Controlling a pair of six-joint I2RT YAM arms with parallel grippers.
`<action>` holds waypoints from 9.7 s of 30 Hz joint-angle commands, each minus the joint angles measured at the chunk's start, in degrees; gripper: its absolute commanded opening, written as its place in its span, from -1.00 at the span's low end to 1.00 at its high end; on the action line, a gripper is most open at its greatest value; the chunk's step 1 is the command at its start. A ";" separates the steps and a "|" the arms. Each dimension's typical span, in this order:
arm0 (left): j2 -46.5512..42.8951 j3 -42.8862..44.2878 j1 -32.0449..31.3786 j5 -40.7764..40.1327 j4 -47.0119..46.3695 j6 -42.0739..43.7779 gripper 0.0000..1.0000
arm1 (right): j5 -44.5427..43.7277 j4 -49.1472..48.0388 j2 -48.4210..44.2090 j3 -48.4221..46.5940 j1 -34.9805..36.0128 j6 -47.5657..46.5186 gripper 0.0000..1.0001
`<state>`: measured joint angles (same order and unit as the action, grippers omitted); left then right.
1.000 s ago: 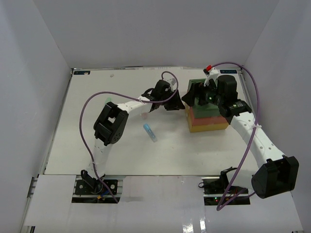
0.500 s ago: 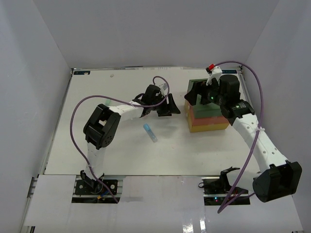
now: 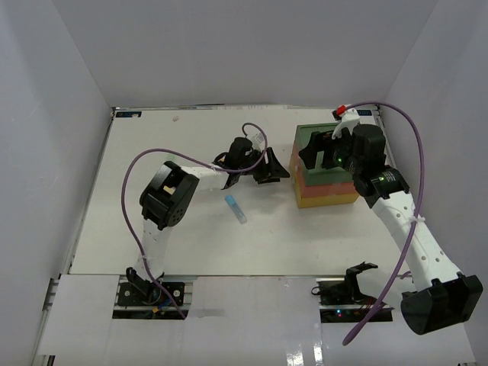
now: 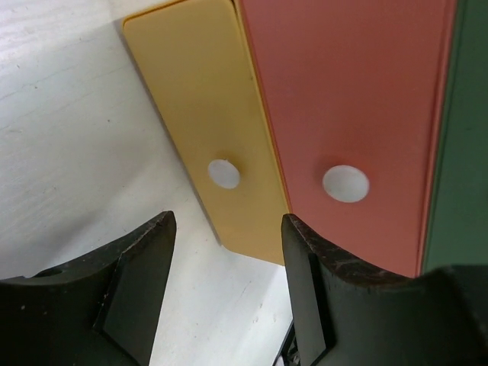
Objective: Sort the stationery into containers
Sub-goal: Open the drawer in the storage box, then pick up the pen from the center of the board, then place the pen in the drawer, then pick up the pen from the center of the board.
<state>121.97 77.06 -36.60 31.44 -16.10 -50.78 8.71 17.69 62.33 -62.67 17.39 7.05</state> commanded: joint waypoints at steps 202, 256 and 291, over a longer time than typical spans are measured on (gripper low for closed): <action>-24.59 -19.93 32.47 -37.52 42.99 15.89 0.15 | -0.18 -2.05 -8.80 9.50 0.10 -0.37 0.80; -32.76 -11.74 -4.36 -44.88 51.42 -7.82 0.60 | 0.43 -3.37 -11.52 11.79 0.10 -0.11 0.80; -18.61 5.03 -4.27 -32.07 47.31 -1.07 -0.46 | 0.17 -3.54 -14.07 13.46 0.10 0.07 0.80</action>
<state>108.09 78.19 -40.99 -7.70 38.68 -55.68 9.15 16.12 49.30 -49.69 17.39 7.11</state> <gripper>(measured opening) 0.371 0.903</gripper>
